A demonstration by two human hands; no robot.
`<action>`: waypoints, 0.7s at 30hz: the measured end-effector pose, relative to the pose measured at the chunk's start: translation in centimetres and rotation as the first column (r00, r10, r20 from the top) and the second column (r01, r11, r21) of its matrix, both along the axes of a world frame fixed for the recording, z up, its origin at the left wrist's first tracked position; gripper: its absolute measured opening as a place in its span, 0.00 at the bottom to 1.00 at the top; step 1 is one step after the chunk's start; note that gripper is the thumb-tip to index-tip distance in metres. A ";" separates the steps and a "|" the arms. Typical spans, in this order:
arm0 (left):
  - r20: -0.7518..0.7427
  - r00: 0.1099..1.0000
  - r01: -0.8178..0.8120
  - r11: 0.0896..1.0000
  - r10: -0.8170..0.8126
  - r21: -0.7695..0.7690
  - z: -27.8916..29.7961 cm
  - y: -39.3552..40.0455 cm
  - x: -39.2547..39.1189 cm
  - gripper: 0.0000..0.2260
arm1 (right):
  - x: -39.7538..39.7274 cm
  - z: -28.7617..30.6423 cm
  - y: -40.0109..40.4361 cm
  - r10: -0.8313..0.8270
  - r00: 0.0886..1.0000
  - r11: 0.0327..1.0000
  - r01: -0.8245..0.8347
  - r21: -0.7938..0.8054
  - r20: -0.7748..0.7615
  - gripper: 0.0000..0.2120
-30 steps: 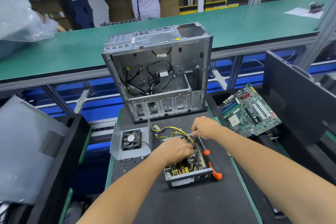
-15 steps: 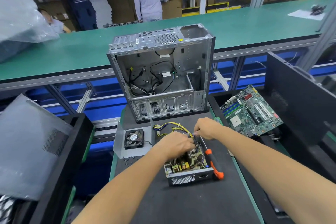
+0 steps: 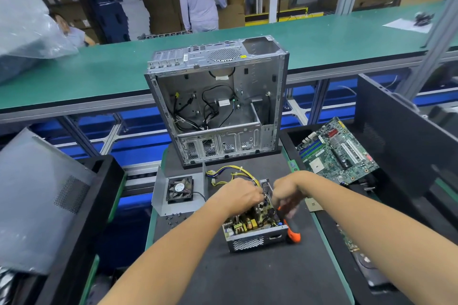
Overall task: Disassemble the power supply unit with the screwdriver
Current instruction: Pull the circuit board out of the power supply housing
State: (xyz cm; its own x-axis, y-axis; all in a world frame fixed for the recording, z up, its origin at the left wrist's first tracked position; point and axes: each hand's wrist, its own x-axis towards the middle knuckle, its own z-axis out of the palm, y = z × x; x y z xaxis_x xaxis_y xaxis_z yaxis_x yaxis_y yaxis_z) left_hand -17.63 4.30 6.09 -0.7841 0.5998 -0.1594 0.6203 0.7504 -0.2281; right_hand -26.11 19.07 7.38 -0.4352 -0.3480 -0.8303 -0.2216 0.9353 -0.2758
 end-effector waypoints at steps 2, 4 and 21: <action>0.004 1.000 -0.003 1.000 0.003 -0.005 -0.2 0.0 0.0 0.08 | 0.1 -0.4 0.4 -0.069 0.988 0.997 0.072 -0.014 0.135 0.09; 0.007 1.000 -0.003 1.000 0.003 0.000 -0.4 -0.2 0.1 0.08 | 0.5 -0.6 0.9 -0.118 0.970 0.992 0.125 -0.017 0.212 0.10; 0.009 1.000 -0.001 0.999 0.000 0.054 -0.7 -0.6 0.2 0.08 | 2.1 -2.8 2.0 -0.159 0.955 0.976 0.190 -0.105 0.248 0.08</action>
